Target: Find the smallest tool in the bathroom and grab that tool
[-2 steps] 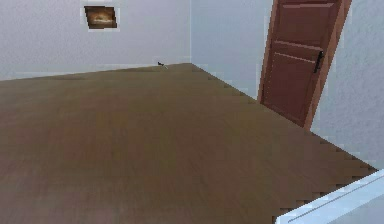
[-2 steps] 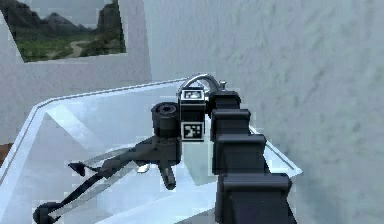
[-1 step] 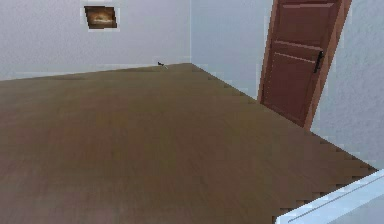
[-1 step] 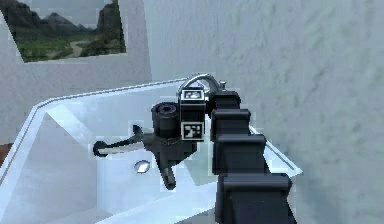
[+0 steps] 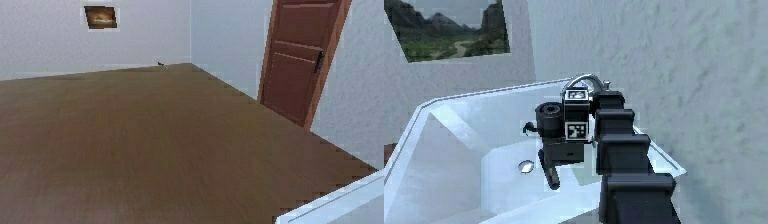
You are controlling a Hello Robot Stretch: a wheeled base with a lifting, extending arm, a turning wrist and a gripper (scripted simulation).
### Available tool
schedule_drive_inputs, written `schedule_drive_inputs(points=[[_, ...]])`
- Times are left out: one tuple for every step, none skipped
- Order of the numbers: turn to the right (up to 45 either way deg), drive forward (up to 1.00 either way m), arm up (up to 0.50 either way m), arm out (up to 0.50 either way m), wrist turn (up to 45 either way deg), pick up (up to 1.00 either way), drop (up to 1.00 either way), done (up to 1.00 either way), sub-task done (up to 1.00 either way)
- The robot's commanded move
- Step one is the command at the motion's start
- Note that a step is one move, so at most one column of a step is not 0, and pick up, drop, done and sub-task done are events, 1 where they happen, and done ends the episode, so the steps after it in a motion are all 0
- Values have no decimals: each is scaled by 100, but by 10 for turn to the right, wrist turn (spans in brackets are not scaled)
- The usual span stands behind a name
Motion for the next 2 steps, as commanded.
schedule_drive_inputs(points=[[0, 0, -24, 0, 0, 0, 0, 0, 0], [0, 0, 0, 0, 0, 100, 0, 0, 0]])
